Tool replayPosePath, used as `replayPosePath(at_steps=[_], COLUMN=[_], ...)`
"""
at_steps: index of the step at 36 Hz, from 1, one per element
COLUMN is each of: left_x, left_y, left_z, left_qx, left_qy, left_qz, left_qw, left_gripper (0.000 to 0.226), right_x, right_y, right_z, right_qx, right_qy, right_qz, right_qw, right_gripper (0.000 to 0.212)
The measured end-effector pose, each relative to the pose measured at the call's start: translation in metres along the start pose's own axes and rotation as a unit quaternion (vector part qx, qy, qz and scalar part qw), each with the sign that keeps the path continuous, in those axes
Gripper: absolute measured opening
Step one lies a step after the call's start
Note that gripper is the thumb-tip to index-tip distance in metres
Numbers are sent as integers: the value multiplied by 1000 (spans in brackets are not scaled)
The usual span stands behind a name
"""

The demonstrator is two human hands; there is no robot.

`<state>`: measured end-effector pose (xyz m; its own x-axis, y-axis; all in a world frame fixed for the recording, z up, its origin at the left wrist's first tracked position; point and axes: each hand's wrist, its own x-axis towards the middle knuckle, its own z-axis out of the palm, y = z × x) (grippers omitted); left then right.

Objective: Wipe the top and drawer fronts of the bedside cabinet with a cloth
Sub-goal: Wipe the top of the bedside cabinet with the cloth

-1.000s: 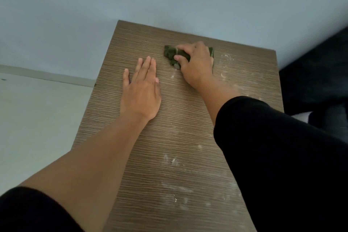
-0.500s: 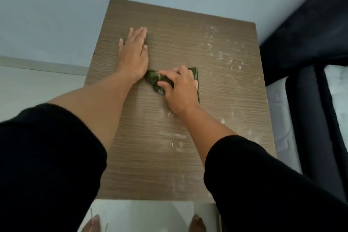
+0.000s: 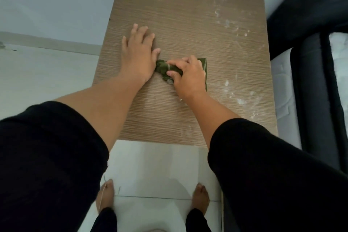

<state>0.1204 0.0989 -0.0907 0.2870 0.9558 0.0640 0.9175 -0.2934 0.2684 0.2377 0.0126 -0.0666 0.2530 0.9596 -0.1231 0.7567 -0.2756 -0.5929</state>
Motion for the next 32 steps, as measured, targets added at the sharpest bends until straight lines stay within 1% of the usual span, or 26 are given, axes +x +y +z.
replayPosePath(at_steps=[2,4,10,15,20,22,26,30,32], left_x=[-16,-25,-24,-28,-33,-38,-54,-72,-78], left_y=[3,8,18,20,23,25,27,29,31], left_z=[-2,-3,-12,-17,-25,-27,-25,-20,-18], left_qx=[23,37,65,82,64,33,-22,-47,-42], left_qy=[60,62,-16,-82,-145,-160,-149,-128,-117], left_qz=[-7,-26,-39,-42,-42,-61,-97,-99,-97], left_qw=[998,997,997,992,987,985,984,986,988], left_gripper=[35,33,37,46,54,58,62,63,63], right_x=[-9,-19,-58,-95,-129,-139,-159,-178,-183], right_y=[1,1,5,6,7,7,10,12,12], right_z=[-1,0,1,4,6,5,3,3,4], right_qx=[2,3,9,14,21,18,14,3,-6], right_qy=[0,-2,-19,-30,-35,-41,-48,-50,-52], right_qz=[3,2,0,0,-3,-8,-16,-11,-9], right_qw=[1000,1000,1000,999,999,999,999,999,999], right_gripper=[28,28,28,26,26,27,27,26,25])
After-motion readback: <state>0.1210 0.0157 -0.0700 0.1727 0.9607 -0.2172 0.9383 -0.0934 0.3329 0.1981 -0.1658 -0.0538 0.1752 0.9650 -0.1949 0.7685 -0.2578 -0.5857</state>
